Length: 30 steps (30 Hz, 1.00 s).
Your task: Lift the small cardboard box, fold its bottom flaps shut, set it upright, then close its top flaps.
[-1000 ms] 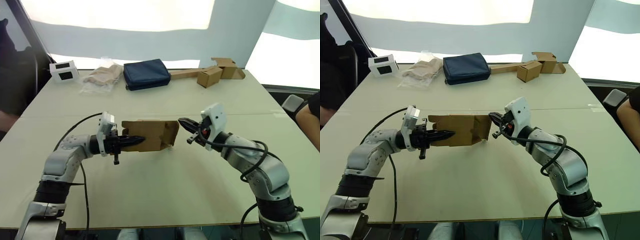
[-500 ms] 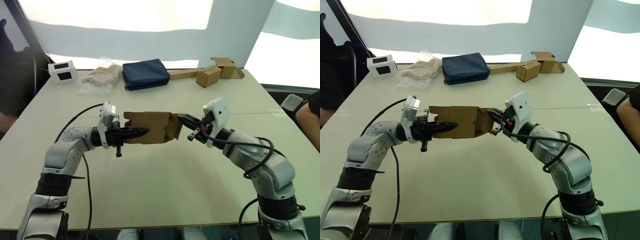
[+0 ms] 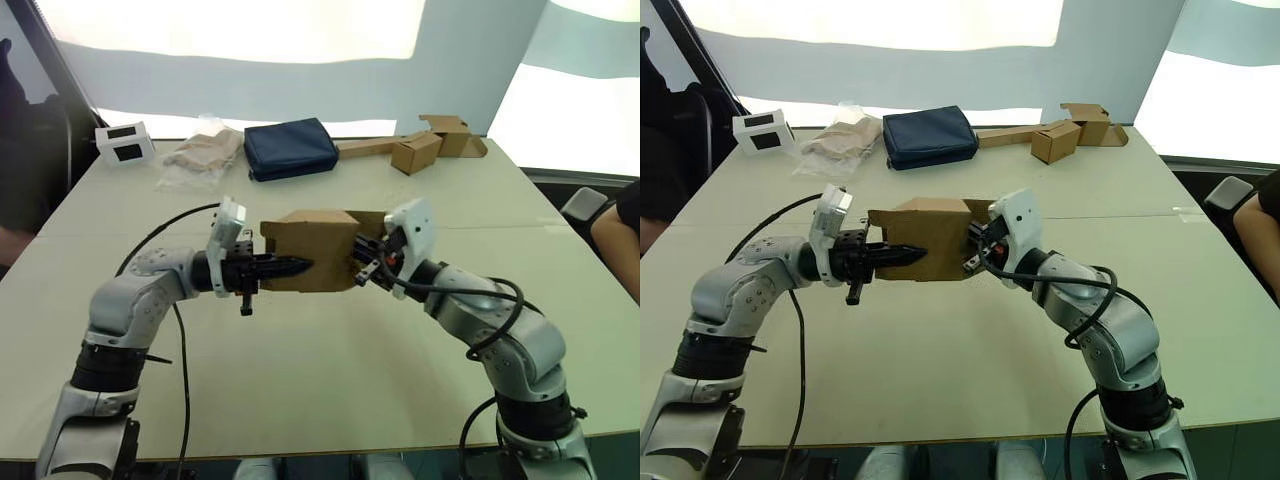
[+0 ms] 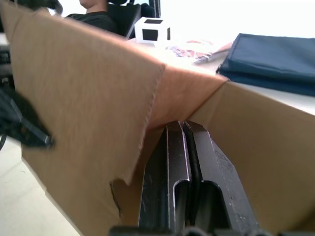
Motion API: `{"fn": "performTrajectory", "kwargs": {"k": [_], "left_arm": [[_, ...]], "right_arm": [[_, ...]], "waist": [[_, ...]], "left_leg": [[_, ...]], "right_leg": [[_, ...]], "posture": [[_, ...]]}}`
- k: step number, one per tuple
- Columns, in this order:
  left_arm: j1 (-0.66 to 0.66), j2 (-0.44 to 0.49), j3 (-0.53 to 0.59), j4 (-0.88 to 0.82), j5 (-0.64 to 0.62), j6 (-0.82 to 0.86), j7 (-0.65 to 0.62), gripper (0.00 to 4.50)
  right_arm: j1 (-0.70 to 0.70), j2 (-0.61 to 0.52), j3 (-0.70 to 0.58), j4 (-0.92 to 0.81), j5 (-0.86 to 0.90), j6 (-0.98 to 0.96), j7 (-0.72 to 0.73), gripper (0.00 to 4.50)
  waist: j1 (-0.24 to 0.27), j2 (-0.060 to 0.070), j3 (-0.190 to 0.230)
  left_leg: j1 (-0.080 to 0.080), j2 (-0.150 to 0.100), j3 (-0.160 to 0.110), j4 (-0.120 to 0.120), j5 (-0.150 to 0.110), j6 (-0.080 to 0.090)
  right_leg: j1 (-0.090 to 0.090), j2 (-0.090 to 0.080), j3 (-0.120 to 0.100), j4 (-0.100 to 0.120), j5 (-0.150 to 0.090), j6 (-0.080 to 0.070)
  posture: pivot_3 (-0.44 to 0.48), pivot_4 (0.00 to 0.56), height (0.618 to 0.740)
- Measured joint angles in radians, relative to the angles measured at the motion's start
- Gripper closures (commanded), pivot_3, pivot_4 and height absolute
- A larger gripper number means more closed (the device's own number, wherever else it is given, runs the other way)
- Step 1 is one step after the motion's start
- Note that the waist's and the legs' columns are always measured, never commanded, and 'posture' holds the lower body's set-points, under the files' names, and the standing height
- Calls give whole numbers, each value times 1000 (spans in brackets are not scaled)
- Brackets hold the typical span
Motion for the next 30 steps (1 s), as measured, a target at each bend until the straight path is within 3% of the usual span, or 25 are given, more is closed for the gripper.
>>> {"fn": "performTrajectory", "kwargs": {"k": [14, 23, 30], "left_arm": [[-42, -5, 1, -9, -17, 52, 63, 4460], [-68, -4, 25, 5, -24, 58, 107, 4460], [-93, -8, 40, 8, -44, 60, 121, 4460]], "right_arm": [[-9, -36, -12, -25, 22, 5, 66, 4500], [151, -170, -210, -47, 116, 28, 144, 4500], [259, -160, -181, -30, 110, 13, 149, 4500]], "waist": [[2, 0, 0], [3, 0, 0], [0, 0, 0]], "left_leg": [[0, 0, 0, 0, 0, 0], [0, 0, 0, -1, 0, 0], [0, 0, 0, 0, 0, 0]], "right_leg": [[0, 0, 0, 0, 0, 0], [1, 0, 0, -1, 0, 0], [0, 0, 0, -1, -1, -1]], "posture": [[0, 150, 740], [0, 150, 740], [0, 150, 740]]}}
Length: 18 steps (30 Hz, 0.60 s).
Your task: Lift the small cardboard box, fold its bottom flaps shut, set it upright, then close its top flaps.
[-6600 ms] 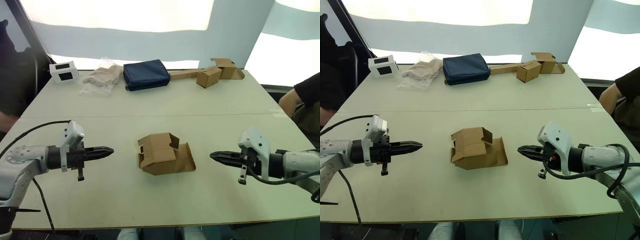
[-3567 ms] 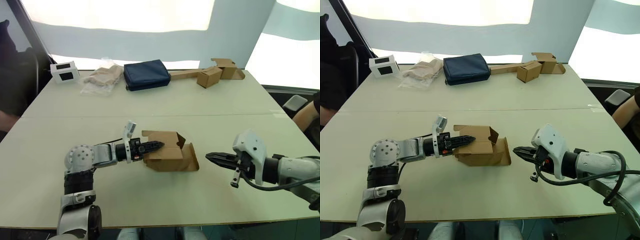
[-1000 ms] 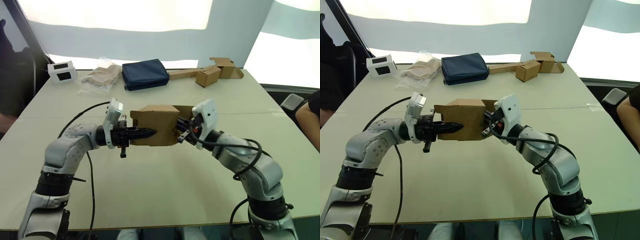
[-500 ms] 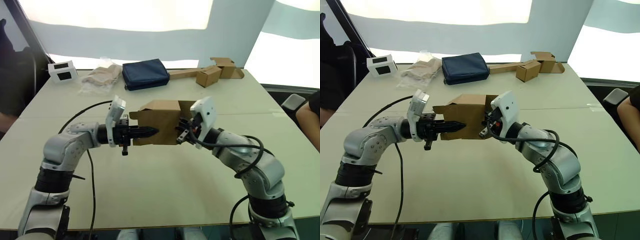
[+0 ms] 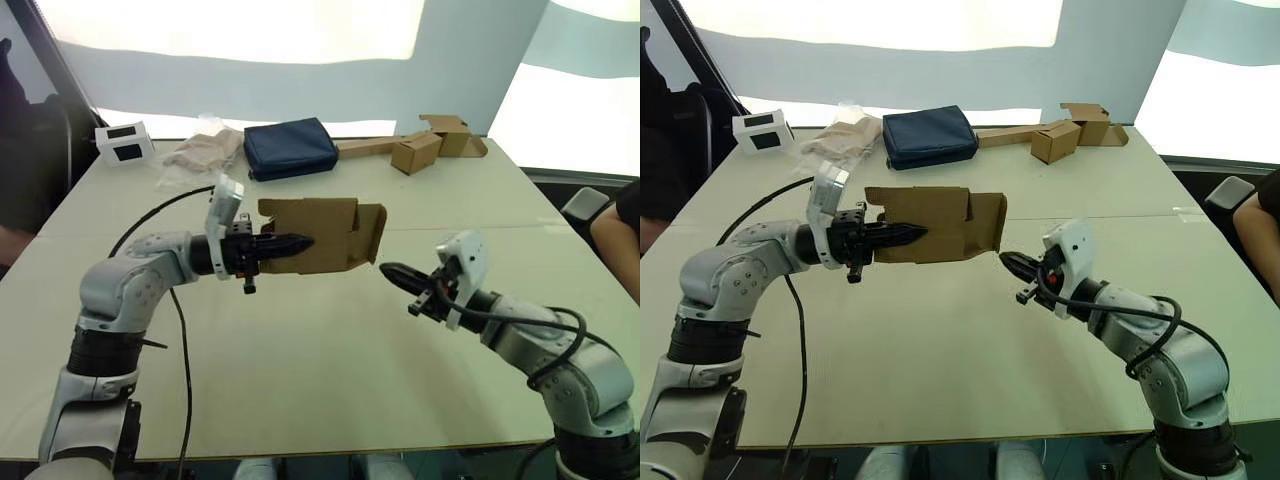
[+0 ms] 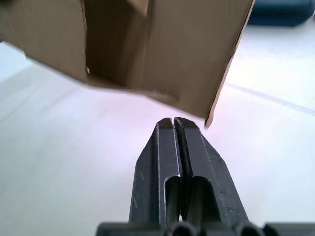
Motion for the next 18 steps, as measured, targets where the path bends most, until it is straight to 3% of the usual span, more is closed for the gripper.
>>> {"fn": "performTrajectory", "kwargs": {"k": [18], "left_arm": [[3, -4, 0, -14, -42, 29, 6, 4460]], "right_arm": [[-157, 81, 106, 42, 0, -26, 6, 4500]], "waist": [[2, 0, 0]], "left_leg": [[0, 0, 0, 0, 0, 0]], "right_leg": [[0, 0, 0, 0, 0, 1]], "posture": [[0, 150, 740]]}}
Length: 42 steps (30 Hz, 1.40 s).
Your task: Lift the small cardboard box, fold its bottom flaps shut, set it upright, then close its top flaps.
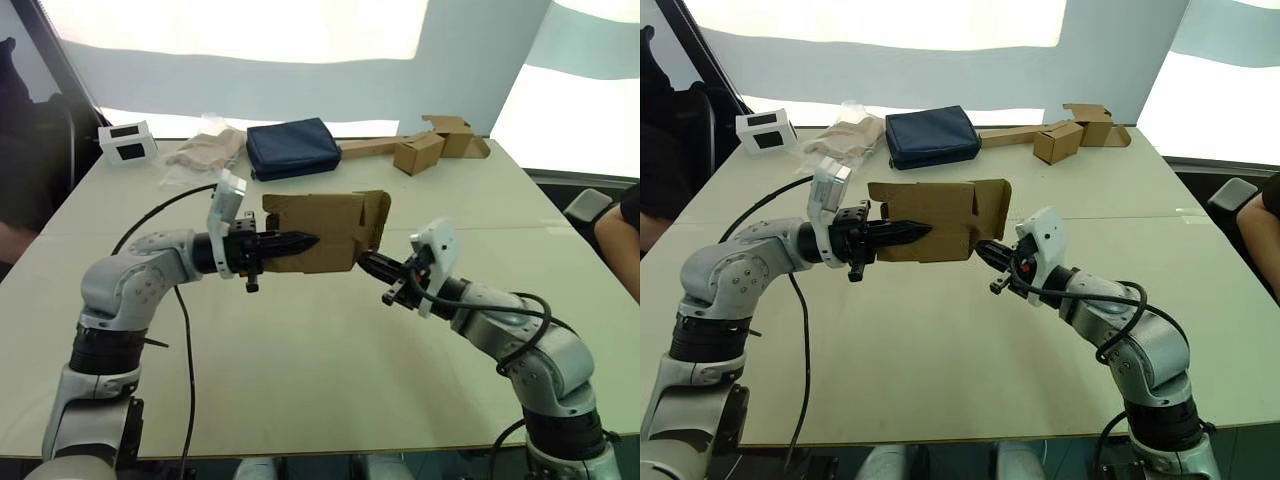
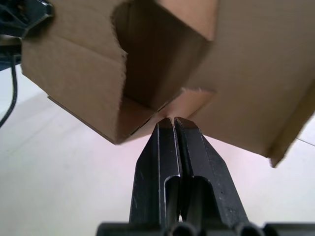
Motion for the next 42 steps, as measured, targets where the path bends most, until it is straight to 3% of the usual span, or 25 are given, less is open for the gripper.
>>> {"fn": "performTrajectory", "kwargs": {"k": [12, 21, 25, 28, 34, 42], "left_arm": [[5, -4, 12, 20, -21, 0, 0, 4460], [31, 2, 59, 4, -65, 21, 21, 4460], [31, 4, 79, -1, -86, 39, 26, 4500], [31, 3, 83, -1, -111, 59, 42, 4500], [28, -4, 84, -1, -143, 79, 62, 4500], [28, -5, 84, -1, -152, 81, 75, 4500]], "right_arm": [[-18, -12, 18, -6, 64, 43, 36, 4500], [64, -6, -269, 13, 323, 84, -21, 4500], [102, 18, -370, 94, 454, 83, -49, 3442], [102, 39, -399, 171, 525, 75, -61, 2104], [43, 114, -403, 348, 604, 55, -69, 15], [15, 229, -342, 386, 676, 50, -90, 15]], "waist": [[0, 0, 0], [1, 0, 0], [0, 0, 0], [-3, 0, 0], [-4, 0, 0], [-3, 1, 1]], "left_leg": [[0, 0, 0, 0, 0, 0], [0, 0, 0, 0, 0, 0], [0, 0, 0, 0, 0, 0], [0, 0, 0, 0, 0, 0], [1, 0, 0, 0, 0, 0], [0, 1, 0, -1, 0, 0]], "right_leg": [[0, 0, 0, 0, 0, 0], [0, 0, 0, 0, 0, 0], [0, 0, 0, 0, 0, 0], [0, 0, 0, 0, 0, 0], [0, 0, 0, 1, 0, 1], [0, 0, 0, 1, 0, 1]], "posture": [[0, 150, 740], [0, 150, 740], [0, 150, 740], [0, 150, 740], [0, 150, 740], [0, 150, 740]]}}
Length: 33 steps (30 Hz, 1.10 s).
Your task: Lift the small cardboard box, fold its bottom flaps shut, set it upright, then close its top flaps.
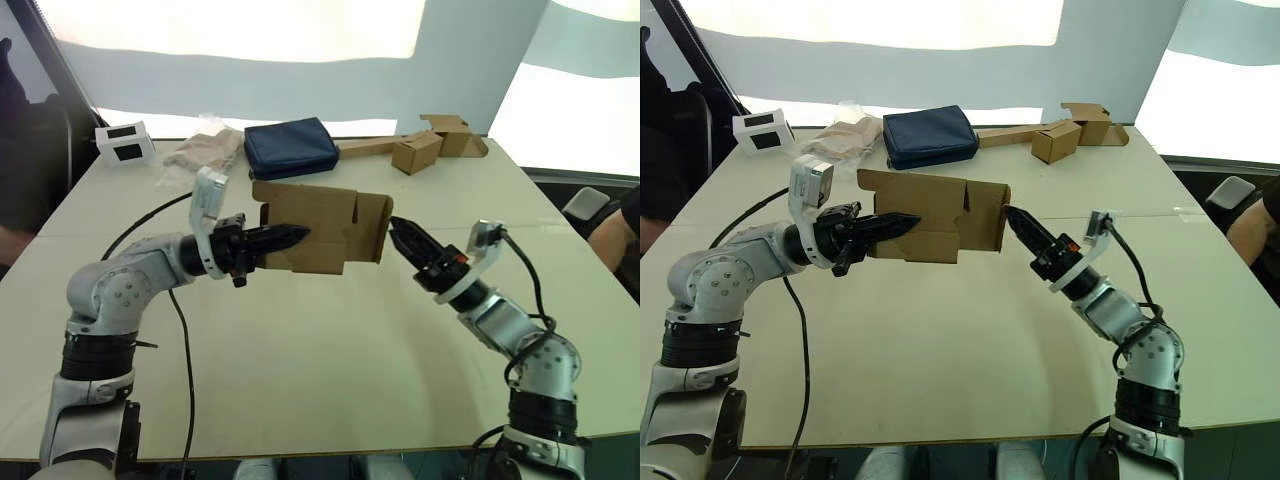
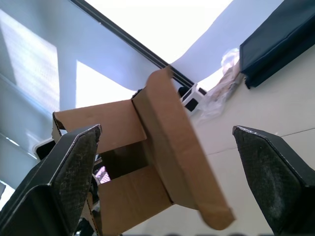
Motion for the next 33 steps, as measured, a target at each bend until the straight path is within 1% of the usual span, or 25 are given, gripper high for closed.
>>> {"fn": "performTrajectory", "kwargs": {"k": [5, 14, 16, 17, 20, 21, 23, 24, 26, 33], "left_arm": [[-1, 0, -1, 10, 5, -12, 1, 4500], [-8, -11, -7, 31, 26, -28, -10, 4500], [-8, -14, -7, 31, 26, -28, -10, 4500], [-8, -15, -7, 31, 26, -28, -10, 4500], [-8, -15, -7, 30, 26, -26, -10, 4500], [-8, -15, -7, 30, 26, -25, -9, 4500], [-8, -16, -7, 28, 25, -23, -6, 4500], [-8, -17, -7, 27, 25, -23, -5, 4500], [-8, -18, -7, 26, 25, -22, 0, 4500], [-8, -18, -7, 26, 25, -21, 8, 4500]], "right_arm": [[25, 4, 46, -108, 49, 6, -30, 15], [38, -3, 75, -198, 107, -18, -95, 15], [43, -5, 77, -200, 107, -27, -102, 515], [46, -8, 79, -200, 105, -32, -103, 592], [55, -21, 93, -200, 97, -36, -103, 1552], [55, -24, 98, -200, 93, -39, -103, 1999], [55, -29, 108, -200, 77, -50, -103, 2635], [55, -34, 113, -200, 63, -56, -103, 3173], [54, -40, 123, -200, 40, -66, -103, 3835], [49, -52, 152, -200, -37, -93, -98, 3835]], "waist": [[2, 0, 0], [1, 0, 0], [1, 0, 0], [1, 0, 0], [1, 0, 0], [1, 0, 0], [1, 0, 0], [1, 0, 0], [1, 0, 0], [2, 0, 0]], "left_leg": [[0, 0, 0, 0, 0, 0], [0, 0, 0, 0, 0, 0], [0, 0, 0, 0, 0, 0], [0, 0, 0, 0, 0, 0], [0, 0, 0, 0, 0, 0], [0, 0, 0, 0, 0, 0], [0, 0, 0, 0, 0, 0], [0, 0, 0, 0, 0, 0], [0, 0, 0, 0, 0, 0], [0, 0, 0, 0, 0, 0]], "right_leg": [[0, -1, 0, 0, 0, 0], [0, 0, 0, 0, 0, 0], [0, 0, 0, 0, 0, 0], [0, 0, 0, 0, 0, 0], [0, 0, 0, 0, 0, 0], [0, 0, 0, 0, 0, 0], [0, 0, 0, 0, 0, 0], [0, 0, 0, 0, 0, 0], [0, 0, 0, 0, 0, 0], [0, 0, 0, 0, 0, 0]], "posture": [[0, 150, 740], [0, 150, 740], [0, 150, 740], [0, 150, 740], [0, 150, 740], [0, 150, 740], [0, 150, 740], [0, 150, 740], [0, 150, 740], [0, 150, 740]]}}
